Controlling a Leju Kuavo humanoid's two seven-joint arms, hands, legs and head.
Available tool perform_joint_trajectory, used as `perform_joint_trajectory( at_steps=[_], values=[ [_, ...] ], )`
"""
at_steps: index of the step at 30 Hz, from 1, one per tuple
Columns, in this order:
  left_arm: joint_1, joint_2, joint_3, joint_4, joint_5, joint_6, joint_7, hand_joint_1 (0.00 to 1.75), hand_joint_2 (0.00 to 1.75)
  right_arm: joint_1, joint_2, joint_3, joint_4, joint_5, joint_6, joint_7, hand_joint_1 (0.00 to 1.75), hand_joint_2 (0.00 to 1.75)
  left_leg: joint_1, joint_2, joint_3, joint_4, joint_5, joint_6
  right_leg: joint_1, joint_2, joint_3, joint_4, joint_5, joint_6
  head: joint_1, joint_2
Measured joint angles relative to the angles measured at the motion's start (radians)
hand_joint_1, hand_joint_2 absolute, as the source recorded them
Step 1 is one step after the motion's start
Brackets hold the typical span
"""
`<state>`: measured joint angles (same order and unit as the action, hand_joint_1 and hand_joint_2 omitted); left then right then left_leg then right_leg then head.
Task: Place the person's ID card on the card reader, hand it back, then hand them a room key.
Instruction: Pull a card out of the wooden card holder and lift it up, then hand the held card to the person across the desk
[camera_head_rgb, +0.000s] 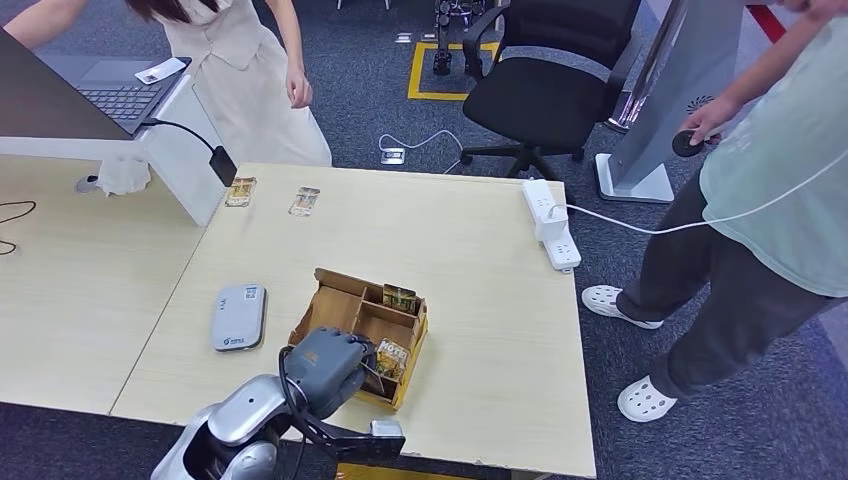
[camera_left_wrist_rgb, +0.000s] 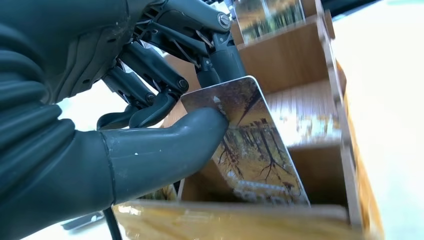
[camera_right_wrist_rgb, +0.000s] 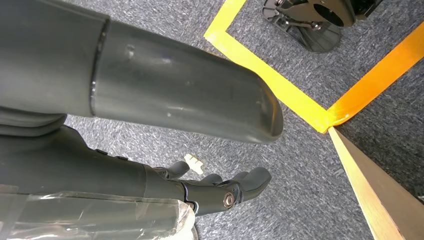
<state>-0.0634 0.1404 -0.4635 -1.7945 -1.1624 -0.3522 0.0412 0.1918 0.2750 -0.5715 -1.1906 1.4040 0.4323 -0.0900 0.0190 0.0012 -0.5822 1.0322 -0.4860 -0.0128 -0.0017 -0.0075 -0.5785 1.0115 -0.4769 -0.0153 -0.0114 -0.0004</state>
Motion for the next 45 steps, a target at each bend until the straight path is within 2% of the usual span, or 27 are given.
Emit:
perform_joint_trajectory(
  at_steps=[6, 13, 30, 34, 41, 45],
  values=[
    [-0.076, -0.006, 0.006, -0.024, 0.023, 0.027, 0.015, 1.75, 1.75, 0.000, 0.000, 0.002, 0.000, -0.001, -0.002, 0.000, 0.00, 0.00, 0.000, -0.001, 0.000, 0.000, 0.001, 0.000, 0.000, -0.001, 0.000, 0.000, 0.000, 0.000, 0.000, 0.000],
    [-0.168, -0.040, 0.025, -0.032, -0.026, 0.040, 0.046, 1.75, 1.75, -0.002, 0.000, 0.012, 0.000, -0.001, 0.000, 0.000, 0.00, 0.00, 0.000, -0.001, 0.000, 0.000, 0.001, 0.000, 0.000, -0.001, 0.000, 0.000, 0.000, 0.000, 0.000, 0.000],
    [-0.284, -0.093, 0.079, -0.007, -0.056, 0.037, 0.067, 1.75, 1.75, -0.005, -0.002, 0.026, 0.005, 0.004, 0.010, -0.001, 0.00, 0.00, 0.000, -0.001, 0.000, 0.000, 0.001, 0.000, 0.000, -0.001, 0.000, 0.000, 0.000, 0.000, 0.000, 0.000],
    [-0.297, -0.102, 0.091, 0.006, -0.077, 0.037, 0.094, 1.75, 1.75, -0.006, -0.002, 0.029, 0.007, 0.005, 0.011, -0.001, 0.00, 0.00, 0.000, -0.001, 0.000, 0.000, 0.001, -0.001, 0.000, -0.001, 0.000, 0.000, 0.000, 0.000, 0.000, 0.000],
    [-0.398, -0.146, 0.168, 0.101, -0.208, -0.004, 0.189, 1.75, 1.75, -0.015, -0.005, 0.062, 0.013, 0.004, 0.018, 0.001, 0.00, 0.00, 0.000, -0.001, -0.001, 0.000, 0.002, -0.001, 0.000, -0.001, 0.000, 0.000, 0.001, 0.000, 0.000, 0.000],
    [-0.451, -0.167, 0.228, 0.170, -0.256, -0.012, 0.201, 1.75, 1.75, -0.021, -0.007, 0.080, 0.017, -0.005, 0.017, 0.010, 0.00, 0.00, 0.000, -0.001, -0.001, 0.000, 0.003, -0.001, 0.000, -0.001, 0.000, 0.000, 0.001, 0.000, 0.000, 0.000]
  ],
)
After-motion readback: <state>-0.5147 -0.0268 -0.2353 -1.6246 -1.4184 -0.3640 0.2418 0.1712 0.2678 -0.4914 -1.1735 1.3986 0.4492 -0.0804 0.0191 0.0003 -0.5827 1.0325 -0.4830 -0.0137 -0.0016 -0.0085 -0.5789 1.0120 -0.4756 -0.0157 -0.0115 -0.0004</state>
